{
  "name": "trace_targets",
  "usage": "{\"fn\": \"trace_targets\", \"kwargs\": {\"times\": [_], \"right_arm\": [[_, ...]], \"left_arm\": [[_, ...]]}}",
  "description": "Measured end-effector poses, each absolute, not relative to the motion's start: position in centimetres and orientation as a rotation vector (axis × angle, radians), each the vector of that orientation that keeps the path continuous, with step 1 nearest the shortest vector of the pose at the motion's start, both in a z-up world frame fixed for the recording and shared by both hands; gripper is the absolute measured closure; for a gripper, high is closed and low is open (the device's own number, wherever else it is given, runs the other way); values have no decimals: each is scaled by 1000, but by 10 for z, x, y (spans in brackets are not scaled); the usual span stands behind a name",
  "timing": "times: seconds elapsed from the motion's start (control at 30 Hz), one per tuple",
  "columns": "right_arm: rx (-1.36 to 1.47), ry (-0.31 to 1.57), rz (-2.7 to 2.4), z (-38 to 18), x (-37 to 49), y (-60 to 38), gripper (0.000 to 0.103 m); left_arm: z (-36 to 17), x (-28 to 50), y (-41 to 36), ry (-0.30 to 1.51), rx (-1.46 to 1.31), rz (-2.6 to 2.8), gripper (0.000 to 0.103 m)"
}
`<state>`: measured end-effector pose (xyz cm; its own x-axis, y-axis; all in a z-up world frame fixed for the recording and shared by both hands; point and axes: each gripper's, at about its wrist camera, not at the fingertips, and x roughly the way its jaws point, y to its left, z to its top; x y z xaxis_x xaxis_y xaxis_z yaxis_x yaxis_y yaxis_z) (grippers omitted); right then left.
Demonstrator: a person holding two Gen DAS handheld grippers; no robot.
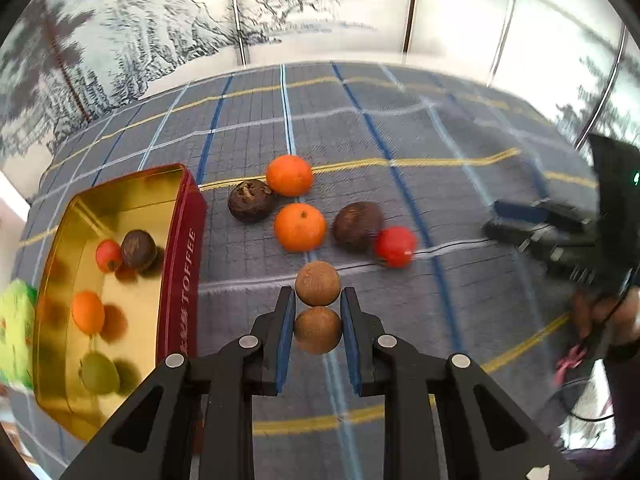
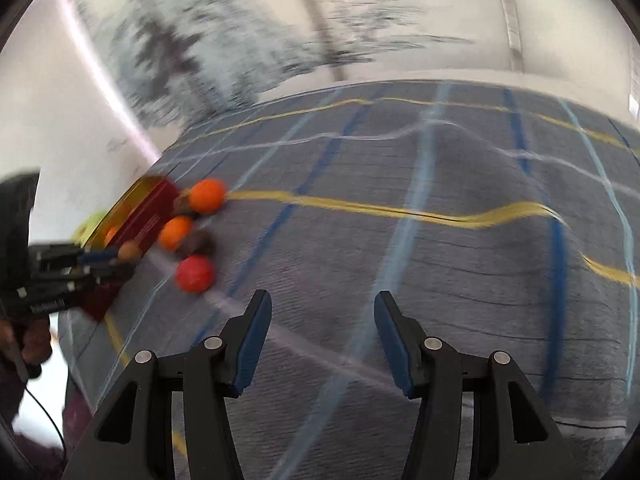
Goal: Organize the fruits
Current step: 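Grasp a small tan nut with the left gripper while the right gripper grasps a red tomato, then lower the tan nut into the gold tin and open the left gripper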
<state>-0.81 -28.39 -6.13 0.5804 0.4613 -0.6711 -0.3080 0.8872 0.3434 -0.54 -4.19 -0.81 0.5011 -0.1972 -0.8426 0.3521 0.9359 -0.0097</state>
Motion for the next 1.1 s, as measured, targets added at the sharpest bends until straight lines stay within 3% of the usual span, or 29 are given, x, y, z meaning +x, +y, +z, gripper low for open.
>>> {"fn": "trace_targets", "kwargs": {"times": [0.23,0.5,0.57,0.6,1.1], "right_arm": [[4,823,666,-44,-4,-214,48],[-87,873,699,-64,24,-175,50],[-99,861,692,-66,26,-172,56],[-106,861,689,-66,27,-171,71],[63,817,424,-57,-5,-250,70]], "left_arm": [[7,-31,-37,958,146,-329,83],[17,-47,-14,939,91,-287,83],[18,-50,-6,935,78,-268,83],[20,-52,-1,931,70,-258,83],[23,-51,80,893,16,-72,84]]}}
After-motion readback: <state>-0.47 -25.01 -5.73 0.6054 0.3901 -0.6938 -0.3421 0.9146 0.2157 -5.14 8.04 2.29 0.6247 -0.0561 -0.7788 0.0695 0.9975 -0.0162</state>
